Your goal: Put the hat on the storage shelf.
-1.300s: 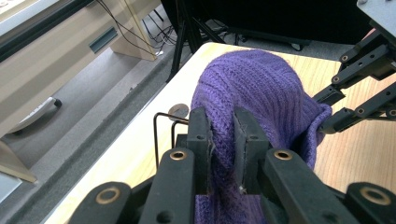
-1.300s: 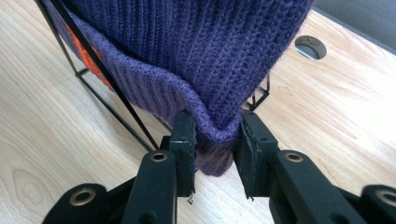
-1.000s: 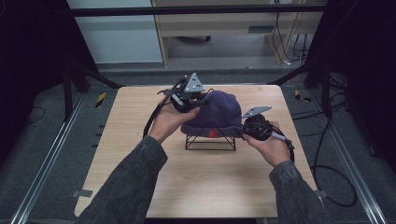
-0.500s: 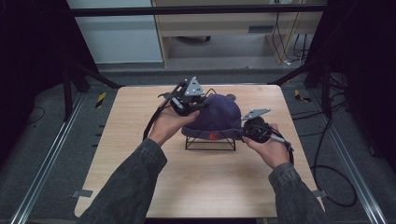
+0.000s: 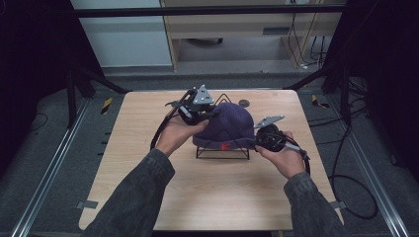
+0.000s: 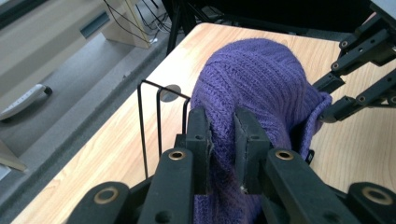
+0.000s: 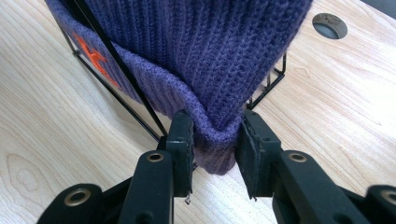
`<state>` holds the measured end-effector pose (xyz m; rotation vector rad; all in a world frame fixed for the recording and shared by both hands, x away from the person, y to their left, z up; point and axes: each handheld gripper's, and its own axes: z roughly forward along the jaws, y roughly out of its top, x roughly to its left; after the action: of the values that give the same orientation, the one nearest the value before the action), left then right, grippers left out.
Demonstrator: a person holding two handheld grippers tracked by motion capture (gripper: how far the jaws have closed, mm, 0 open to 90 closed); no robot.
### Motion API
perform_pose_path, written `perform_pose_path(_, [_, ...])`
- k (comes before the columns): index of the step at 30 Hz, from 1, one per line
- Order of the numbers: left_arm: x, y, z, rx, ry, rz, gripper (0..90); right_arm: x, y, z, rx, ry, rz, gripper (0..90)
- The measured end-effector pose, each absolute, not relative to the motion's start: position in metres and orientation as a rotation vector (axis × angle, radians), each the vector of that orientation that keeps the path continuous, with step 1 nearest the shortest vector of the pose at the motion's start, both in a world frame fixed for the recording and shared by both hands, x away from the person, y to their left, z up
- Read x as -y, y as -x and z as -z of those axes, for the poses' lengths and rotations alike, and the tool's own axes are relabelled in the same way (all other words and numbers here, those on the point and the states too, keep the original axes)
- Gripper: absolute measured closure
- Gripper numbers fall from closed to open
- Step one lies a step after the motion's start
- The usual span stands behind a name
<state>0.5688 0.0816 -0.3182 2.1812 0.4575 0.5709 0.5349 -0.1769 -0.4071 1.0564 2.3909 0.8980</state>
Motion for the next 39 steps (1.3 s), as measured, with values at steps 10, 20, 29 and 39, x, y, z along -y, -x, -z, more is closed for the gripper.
perform_pose_path(10, [-0.083,-0.568,0.329,-0.460,-2.191,-0.545,77.1,0.175,-0.534,0.421,-2.411,-1.085,-0.887,67.0])
perform_pose_path(20, [-0.085,-0.568,0.335,-0.467,-2.204,-0.511,75.6,0.174,-0.534,0.423,-2.424,-1.088,-0.862,66.4])
perform_pose_path(29, [-0.090,-0.567,0.345,-0.500,-2.193,-0.485,66.6,0.175,-0.532,0.429,-2.432,-1.100,-0.869,60.7])
perform_pose_path(39, [-0.096,-0.562,0.336,-0.502,-2.153,-0.506,62.1,0.179,-0.527,0.424,-2.411,-1.107,-0.886,59.2])
